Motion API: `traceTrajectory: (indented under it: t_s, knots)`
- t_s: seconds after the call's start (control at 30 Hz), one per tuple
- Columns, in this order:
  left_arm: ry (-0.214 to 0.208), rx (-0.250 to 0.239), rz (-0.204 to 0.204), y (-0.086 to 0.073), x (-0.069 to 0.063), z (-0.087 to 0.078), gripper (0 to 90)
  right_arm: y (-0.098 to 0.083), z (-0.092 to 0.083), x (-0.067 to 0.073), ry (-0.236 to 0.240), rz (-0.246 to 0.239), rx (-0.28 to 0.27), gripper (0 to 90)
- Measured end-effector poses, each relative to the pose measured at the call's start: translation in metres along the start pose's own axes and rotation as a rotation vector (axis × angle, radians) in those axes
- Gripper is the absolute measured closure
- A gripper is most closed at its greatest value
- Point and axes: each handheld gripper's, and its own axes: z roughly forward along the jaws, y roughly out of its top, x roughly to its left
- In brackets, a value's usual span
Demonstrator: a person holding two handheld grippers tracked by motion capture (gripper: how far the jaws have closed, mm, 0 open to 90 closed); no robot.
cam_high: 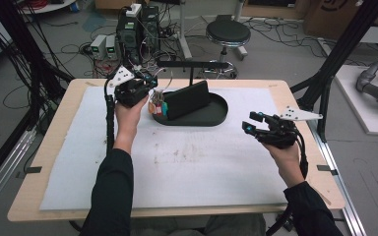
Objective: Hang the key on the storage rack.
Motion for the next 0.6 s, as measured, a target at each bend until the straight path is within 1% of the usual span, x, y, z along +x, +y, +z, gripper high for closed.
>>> traceTrajectory:
  t_s: [0.1, 0.17, 0.43, 0.6]
  knots:
    - [0.013, 0.0, -0.016, -0.003, 0.004, 0.0, 86.4, 0.0, 0.0, 0.0, 0.003, 0.0, 0.002, 43.1]
    - [0.012, -0.008, -0.031, -0.004, 0.008, 0.0, 86.4, 0.0, 0.001, 0.0, 0.003, 0.0, 0.001, 43.1]
    - [0.024, 0.003, -0.038, -0.009, 0.011, 0.005, 86.4, 0.0, 0.001, -0.001, 0.002, -0.002, 0.001, 43.1]
    - [0.034, -0.008, -0.056, -0.012, 0.013, 0.008, 86.4, 0.0, 0.001, -0.001, 0.003, -0.002, 0.003, 43.1]
